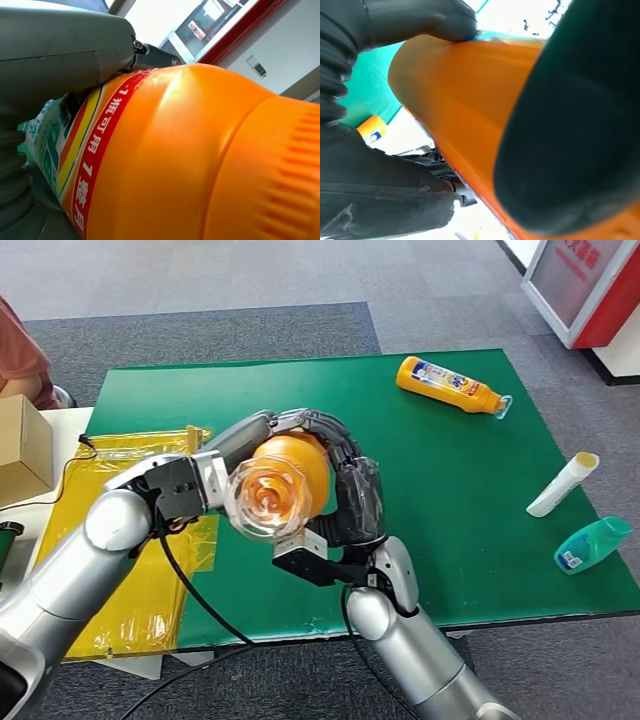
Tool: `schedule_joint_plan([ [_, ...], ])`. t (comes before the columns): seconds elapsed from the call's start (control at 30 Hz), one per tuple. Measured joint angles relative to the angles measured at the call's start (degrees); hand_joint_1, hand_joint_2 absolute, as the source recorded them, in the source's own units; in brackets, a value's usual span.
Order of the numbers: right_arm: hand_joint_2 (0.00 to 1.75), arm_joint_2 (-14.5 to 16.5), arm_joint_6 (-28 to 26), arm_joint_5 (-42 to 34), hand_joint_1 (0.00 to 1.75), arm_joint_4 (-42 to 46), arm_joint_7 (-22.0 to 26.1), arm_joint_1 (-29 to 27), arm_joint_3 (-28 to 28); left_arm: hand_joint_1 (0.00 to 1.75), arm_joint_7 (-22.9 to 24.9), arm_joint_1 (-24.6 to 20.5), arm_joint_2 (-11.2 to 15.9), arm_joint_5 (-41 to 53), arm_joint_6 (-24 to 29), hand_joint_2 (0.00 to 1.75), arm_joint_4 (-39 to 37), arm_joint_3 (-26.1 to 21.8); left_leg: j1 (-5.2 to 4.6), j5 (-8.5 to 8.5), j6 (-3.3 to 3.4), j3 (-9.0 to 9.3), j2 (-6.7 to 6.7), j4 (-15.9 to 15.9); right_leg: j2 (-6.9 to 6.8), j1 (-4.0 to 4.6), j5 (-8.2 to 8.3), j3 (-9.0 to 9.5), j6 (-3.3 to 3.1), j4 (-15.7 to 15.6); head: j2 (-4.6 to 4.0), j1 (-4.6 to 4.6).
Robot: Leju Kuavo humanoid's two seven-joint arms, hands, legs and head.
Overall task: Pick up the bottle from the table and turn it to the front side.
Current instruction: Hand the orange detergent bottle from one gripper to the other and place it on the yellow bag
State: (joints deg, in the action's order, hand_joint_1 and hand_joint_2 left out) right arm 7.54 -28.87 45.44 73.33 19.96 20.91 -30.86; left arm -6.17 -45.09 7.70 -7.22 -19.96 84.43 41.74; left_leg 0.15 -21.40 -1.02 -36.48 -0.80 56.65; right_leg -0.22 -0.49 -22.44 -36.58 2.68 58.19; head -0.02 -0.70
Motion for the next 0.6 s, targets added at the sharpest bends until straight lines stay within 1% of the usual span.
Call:
schedule_joint_plan([
  [0.17, 1.75, 0.00, 0.40, 0.01, 1.75, 0.00, -0.22, -0.07, 0.04, 1.75, -0.29, 1.04, -0.03, -0.14, 0.57, 1.75, 0.13, -0.72, 0.00, 0.00, 0.00, 0.00, 0.00, 0.00, 0.00, 0.00, 0.00, 0.00, 0.00, 0.00, 0.00, -0.01],
  [0.2, 1.75, 0.00, 0.56, -0.03, 1.51, 0.00, -0.27, -0.08, 0.08, 1.75, -0.43, 1.54, -0.04, -0.25, 0.86, 1.75, 0.27, -1.02, 0.00, 0.00, 0.00, 0.00, 0.00, 0.00, 0.01, 0.00, 0.00, 0.00, 0.00, 0.00, 0.00, -0.01],
  [0.3, 1.75, 0.01, 1.52, -0.74, 0.20, -0.01, -0.52, -0.14, 0.25, 1.75, -1.23, 3.92, -0.16, 0.21, 2.86, 1.75, 1.19, -2.35, 0.00, 0.00, 0.00, 0.00, -0.01, 0.00, 0.01, 0.00, 0.00, -0.01, 0.00, 0.00, 0.00, 0.00],
  [0.33, 1.75, 0.01, 2.17, -1.30, 0.00, -0.01, -0.69, -0.21, 0.28, 1.75, -1.69, 5.03, -0.31, 0.67, 4.07, 1.75, 1.70, -2.95, 0.00, 0.00, 0.00, 0.00, -0.01, 0.00, 0.01, 0.00, 0.00, -0.01, 0.00, 0.00, 0.00, -0.01],
  [0.4, 1.75, -0.01, 4.65, -3.43, 0.00, -0.02, -1.68, -0.51, 0.57, 1.75, -3.61, 8.19, -1.03, 1.46, 7.62, 1.75, 3.55, -4.95, 0.00, -0.02, -0.01, 0.00, -0.02, 0.00, 0.02, 0.00, -0.01, -0.02, 0.00, 0.00, 0.00, -0.01],
  [0.47, 1.75, -0.09, 8.89, -7.48, 0.00, -0.02, -3.41, -0.99, 1.44, 1.75, -7.12, 12.68, -2.25, 2.33, 12.49, 1.75, 6.76, -8.11, 0.00, -0.03, -0.02, -0.01, -0.03, 0.00, 0.04, 0.00, -0.03, -0.03, 0.00, 0.00, 0.00, 0.00],
  [0.53, 1.75, -0.20, 13.23, -12.80, 0.00, -0.01, -4.25, -1.60, 2.82, 1.75, -10.84, 17.11, -3.38, 5.27, 18.03, 1.75, 10.46, -11.43, 0.00, -0.05, -0.02, -0.03, -0.04, 0.00, 0.03, 0.00, -0.05, -0.04, 0.00, 0.00, 0.00, 0.00],
  [0.6, 1.75, -0.25, 16.11, -17.32, 0.00, 0.06, -4.03, -2.19, 4.20, 1.75, -13.43, 20.63, -3.99, 9.94, 23.39, 1.75, 13.75, -14.17, 0.00, -0.06, -0.01, -0.04, -0.03, 0.00, 0.03, 0.00, -0.06, -0.04, 0.00, -0.01, 0.00, 0.00],
])
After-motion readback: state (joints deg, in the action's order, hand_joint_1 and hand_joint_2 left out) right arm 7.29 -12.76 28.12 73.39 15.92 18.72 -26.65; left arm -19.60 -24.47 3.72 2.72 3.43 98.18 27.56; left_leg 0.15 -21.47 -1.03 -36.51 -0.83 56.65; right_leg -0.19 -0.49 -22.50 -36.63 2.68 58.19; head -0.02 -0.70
